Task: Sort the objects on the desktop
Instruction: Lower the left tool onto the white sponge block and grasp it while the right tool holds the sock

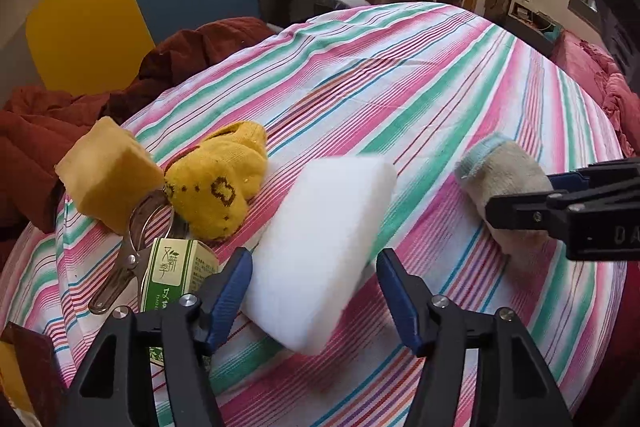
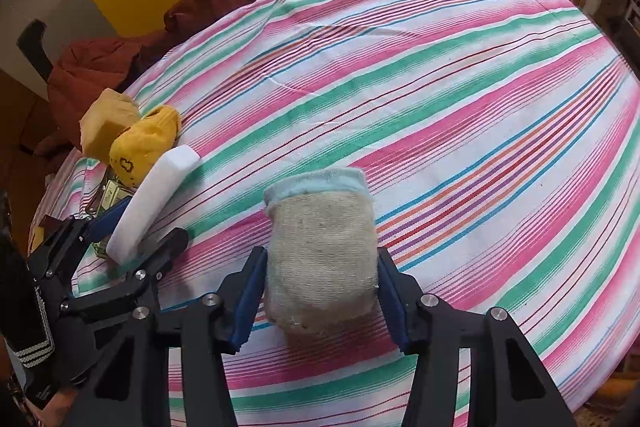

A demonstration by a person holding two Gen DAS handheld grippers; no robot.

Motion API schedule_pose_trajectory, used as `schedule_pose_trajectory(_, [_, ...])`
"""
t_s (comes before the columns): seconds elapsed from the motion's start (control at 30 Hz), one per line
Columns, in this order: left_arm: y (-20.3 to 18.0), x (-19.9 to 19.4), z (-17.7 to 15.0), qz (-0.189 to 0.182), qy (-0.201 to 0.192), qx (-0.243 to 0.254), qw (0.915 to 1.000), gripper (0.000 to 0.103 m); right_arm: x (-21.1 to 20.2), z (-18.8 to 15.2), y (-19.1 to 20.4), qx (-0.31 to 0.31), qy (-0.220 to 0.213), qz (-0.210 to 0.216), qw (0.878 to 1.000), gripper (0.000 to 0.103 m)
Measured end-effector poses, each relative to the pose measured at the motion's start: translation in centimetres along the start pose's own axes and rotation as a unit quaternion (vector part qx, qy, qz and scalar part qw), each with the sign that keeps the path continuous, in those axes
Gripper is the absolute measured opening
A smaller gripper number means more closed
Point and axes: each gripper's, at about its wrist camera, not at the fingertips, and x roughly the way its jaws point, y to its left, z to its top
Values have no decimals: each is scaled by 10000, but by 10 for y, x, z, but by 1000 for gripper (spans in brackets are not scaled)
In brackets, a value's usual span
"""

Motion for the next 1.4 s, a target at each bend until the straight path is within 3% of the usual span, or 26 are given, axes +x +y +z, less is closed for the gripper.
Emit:
schedule_pose_trajectory(0.13, [-11, -10, -6, -57, -92, 263, 9996, 33, -4, 1, -3, 71, -103, 81, 9999, 53])
schedule_pose_trajectory(0.33, [-20, -18, -8, -127, -62, 421, 9990, 14, -3, 2, -8, 185, -44, 307, 9993, 53])
schedule_pose_trajectory(0.4, [-21, -23, -4, -87, -177, 622, 9979, 25, -7, 0, -9, 197, -102, 322, 9992, 53])
schedule_pose_trajectory(0.43, [-20, -23, -1, 9, -156, 655, 9977, 50, -8, -1, -9, 236, -130, 359, 9990, 53])
schedule_pose_trajectory(0.47, [-16, -22, 3, 70, -125, 629, 9979, 59, -9, -1, -10, 270, -143, 382, 9988, 53])
schedule_pose_trajectory(0.53, [-9, -23, 10, -194, -172, 558, 9981, 61, -9, -1, -13, 331, -142, 368, 9987, 53])
schedule_pose_trajectory(0.57, [-6, -20, 13, -266, -109, 556, 9980, 69, -9, 0, -14, 355, -143, 373, 9986, 53])
schedule_pose_trajectory(0.63, [-6, -9, 16, -349, 156, 631, 9973, 73, -9, 0, -15, 391, -140, 415, 9983, 53])
schedule_pose_trajectory(0.73, [-9, 8, 11, -298, 483, 851, 9948, 73, -10, 1, -16, 447, -140, 482, 9977, 53])
schedule_pose_trajectory(0.8, [-14, 12, 6, 12, 385, 1104, 9931, 73, -5, 4, -12, 464, -136, 491, 9976, 54])
schedule_pose_trajectory(0.97, [-7, 8, 1, 9, 126, 636, 9979, 60, -3, 4, -9, 402, -120, 485, 9979, 54])
schedule_pose_trajectory(1.13, [-18, 0, -7, 177, -11, 857, 9962, 53, -4, 3, -10, 394, -123, 460, 9981, 54])
schedule_pose_trajectory(1.2, [-17, -5, -11, 143, -36, 787, 9968, 51, -4, 2, -11, 403, -125, 467, 9980, 54])
schedule_pose_trajectory(1.27, [-12, -16, -15, -69, -142, 568, 9983, 38, -4, 1, -10, 412, -127, 496, 9978, 54])
schedule_pose_trajectory(1.4, [-3, -39, -19, -238, -365, 187, 9989, 30, -6, 1, -8, 348, -175, 487, 9981, 54])
